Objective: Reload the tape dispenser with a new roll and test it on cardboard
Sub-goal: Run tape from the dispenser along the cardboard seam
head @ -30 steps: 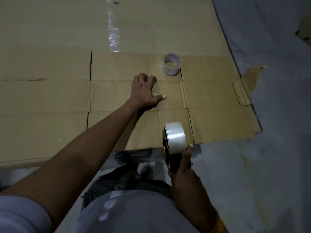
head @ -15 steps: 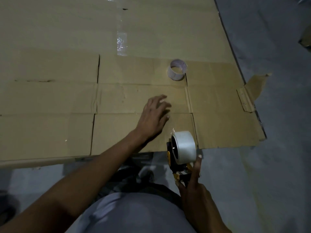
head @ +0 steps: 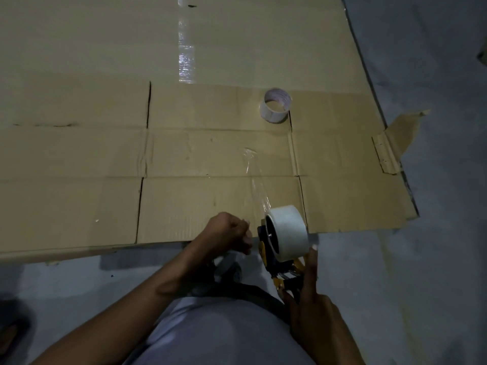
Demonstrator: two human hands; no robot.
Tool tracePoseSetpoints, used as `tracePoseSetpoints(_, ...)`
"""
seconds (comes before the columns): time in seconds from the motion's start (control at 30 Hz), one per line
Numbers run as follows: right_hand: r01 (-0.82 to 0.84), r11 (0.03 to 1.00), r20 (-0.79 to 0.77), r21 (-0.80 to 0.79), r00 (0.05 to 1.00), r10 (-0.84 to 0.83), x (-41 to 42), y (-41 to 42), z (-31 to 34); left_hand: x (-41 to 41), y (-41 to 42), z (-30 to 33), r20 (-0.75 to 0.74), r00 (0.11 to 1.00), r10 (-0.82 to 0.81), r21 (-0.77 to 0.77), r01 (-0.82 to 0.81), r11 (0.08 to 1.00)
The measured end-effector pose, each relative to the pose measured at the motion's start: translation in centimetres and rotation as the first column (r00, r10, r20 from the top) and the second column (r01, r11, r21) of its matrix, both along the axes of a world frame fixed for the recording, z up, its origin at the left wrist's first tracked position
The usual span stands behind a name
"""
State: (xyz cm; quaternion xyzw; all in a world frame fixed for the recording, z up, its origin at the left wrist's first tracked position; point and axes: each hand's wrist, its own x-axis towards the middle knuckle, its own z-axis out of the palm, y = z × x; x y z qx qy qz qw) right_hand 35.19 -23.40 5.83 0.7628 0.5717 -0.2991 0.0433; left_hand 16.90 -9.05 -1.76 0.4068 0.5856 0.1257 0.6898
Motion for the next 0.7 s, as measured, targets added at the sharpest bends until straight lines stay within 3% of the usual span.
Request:
tracePoseSetpoints(0.2, 0.036, 0.983, -0.024, -0.180, 0.999, -0.041, 0.2, 1.6, 2.2, 0.1, -1.2, -0.9, 0.088, 0.990, -0.109, -0.176, 0.123, 0.977)
tracePoseSetpoints(0.3, 0.071, 0.979, -0.057, -0.189, 0.995, -0.083, 0.3, 1.6, 2.3, 1.3, -2.5, -1.8, 0.247, 0.965, 0.093, -0.343, -0.003, 0.939)
tracePoseSetpoints(0.37, 0.027, 0.985, -0.045, -0.170, 0.998, -0.035, 0.6, 1.3, 2.0, 1.9, -3.7, -2.9, 0.320, 0.898, 0.302, -0.434, -0.144, 0.889)
tracePoseSetpoints(0.43, 0.002, 0.993, 0.005, -0.121, 1.000, -0.001, 0.8, 1.0, 1.8, 2.2, -4.8, -3.8, 0.369, 0.836, 0.406, -0.473, -0.207, 0.856)
tracePoseSetpoints(0.53, 0.025, 0.993, 0.049, -0.112, 0.999, -0.019, 0.4, 1.0, 2.4, 2.6, -5.8, -4.7, 0.389, 0.807, 0.444, -0.482, -0.232, 0.845)
tracePoseSetpoints(0.63, -0.038, 0.997, 0.069, 0.064, 0.997, 0.034, 0.6, 0.1, 2.0, 3.4, -6.3, -5.2, 0.419, 0.804, 0.421, -0.498, -0.184, 0.847)
tracePoseSetpoints(0.7, -0.054, 0.998, 0.066, 0.029, 0.996, 0.052, 0.4, -0.2, 1.7, 3.9, -6.6, -5.5, 0.399, 0.820, 0.411, -0.481, -0.194, 0.855)
